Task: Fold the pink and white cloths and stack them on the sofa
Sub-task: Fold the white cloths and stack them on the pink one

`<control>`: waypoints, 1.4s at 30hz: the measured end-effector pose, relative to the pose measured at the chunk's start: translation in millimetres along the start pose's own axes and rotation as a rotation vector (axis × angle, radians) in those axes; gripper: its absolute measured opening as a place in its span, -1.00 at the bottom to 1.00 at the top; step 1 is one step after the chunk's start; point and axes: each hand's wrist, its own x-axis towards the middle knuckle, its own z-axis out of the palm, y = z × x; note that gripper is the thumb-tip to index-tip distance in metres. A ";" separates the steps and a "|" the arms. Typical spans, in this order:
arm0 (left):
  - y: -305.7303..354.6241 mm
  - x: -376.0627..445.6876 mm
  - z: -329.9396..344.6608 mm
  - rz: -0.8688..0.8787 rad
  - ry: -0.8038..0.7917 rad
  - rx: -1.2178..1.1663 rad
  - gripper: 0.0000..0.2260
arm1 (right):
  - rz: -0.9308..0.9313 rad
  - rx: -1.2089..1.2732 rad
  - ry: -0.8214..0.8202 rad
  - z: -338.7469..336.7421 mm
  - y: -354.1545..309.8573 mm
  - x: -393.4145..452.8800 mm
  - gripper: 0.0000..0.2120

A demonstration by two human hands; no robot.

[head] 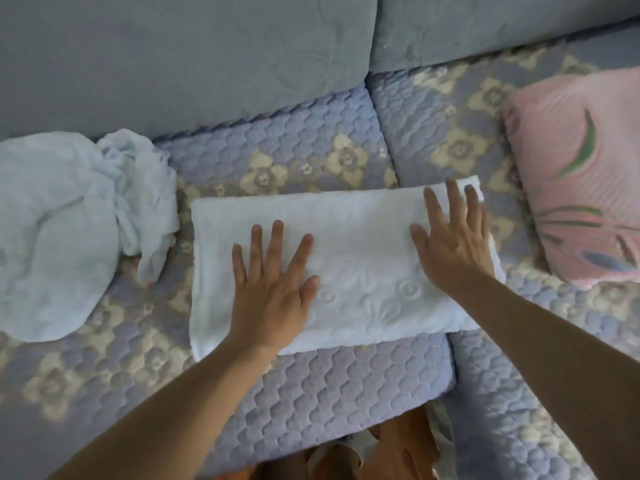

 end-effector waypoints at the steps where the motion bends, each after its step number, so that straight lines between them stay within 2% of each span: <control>1: -5.7 0.0 3.5 -0.068 -0.014 -0.020 -0.45 | 0.034 -0.026 -0.046 9.8 9.8 -1.9 -0.38; 3: -18.9 0.4 11.8 -0.157 -0.026 -0.034 -0.43 | 0.111 -0.039 -0.093 27.0 33.9 -6.1 -0.34; 5: -26.8 2.9 20.6 -0.149 -0.032 -0.029 -0.41 | 0.102 -0.019 -0.053 34.7 47.6 -4.8 -0.34; 8: -23.9 10.1 21.4 -0.134 -0.069 -0.049 -0.41 | 0.071 0.012 -0.035 35.9 46.7 -0.4 -0.37; 12: -25.2 11.4 1.6 -0.172 -0.105 -0.071 -0.43 | 0.120 0.041 -0.003 17.1 32.0 -5.0 -0.37; 14: -32.3 7.1 -10.7 -0.295 -0.058 -0.116 -0.46 | 0.095 0.282 0.114 -8.1 3.4 -19.1 -0.38; 15: -37.9 3.5 -17.2 -0.387 -0.023 -0.170 -0.46 | 0.058 0.489 0.140 -21.2 -19.1 -30.2 -0.39; 18: -57.8 1.2 -23.9 -0.599 -0.005 -0.491 -0.46 | -0.023 1.062 -0.066 -45.2 -97.0 -55.4 -0.43; 21: -60.4 9.9 -27.6 -0.626 0.068 -0.696 -0.35 | 0.022 1.254 -0.140 -27.0 -141.2 -36.6 -0.44; 23: -56.7 16.9 -32.4 -0.760 0.102 -0.860 -0.30 | 0.100 1.263 -0.136 -3.8 -151.3 -14.9 -0.43; 25: -57.6 24.4 -36.0 -0.867 0.030 -0.897 -0.29 | 0.084 1.167 -0.069 18.5 -155.8 -5.4 -0.43; 27: -68.0 27.2 -36.0 -0.942 -0.108 -0.921 -0.27 | 0.059 1.157 -0.038 29.3 -158.3 -4.6 -0.44; 29: -77.8 22.9 -42.8 -1.001 -0.295 -1.140 -0.26 | 0.078 1.217 -0.056 25.3 -157.4 -7.8 -0.43; 30: -82.9 17.8 -48.1 -0.984 -0.380 -1.284 -0.20 | 0.084 1.238 -0.065 21.8 -155.5 -9.5 -0.41; 32: -91.5 6.8 -62.3 -0.933 -0.436 -1.423 -0.08 | 0.077 1.275 -0.081 13.1 -153.1 -15.7 -0.38; 33: -95.7 2.3 -69.8 -0.906 -0.408 -1.440 -0.12 | 0.063 1.281 -0.097 7.6 -154.8 -20.5 -0.38; 36: -100.7 -11.4 -89.3 -0.897 -0.256 -1.439 -0.65 | -0.036 1.299 -0.134 -3.4 -178.0 -39.5 -0.41; 38: -100.3 -21.5 -93.7 -0.883 -0.212 -1.350 -0.86 | -0.046 1.319 -0.140 0.4 -200.6 -45.3 -0.42; 40: -97.7 -28.2 -90.3 -0.851 -0.196 -1.282 -0.93 | 0.014 1.273 -0.163 15.6 -218.8 -41.9 -0.37; 42: -93.7 -28.8 -87.0 -0.831 -0.159 -1.204 -0.89 | -0.005 1.102 -0.124 31.0 -227.8 -38.9 -0.34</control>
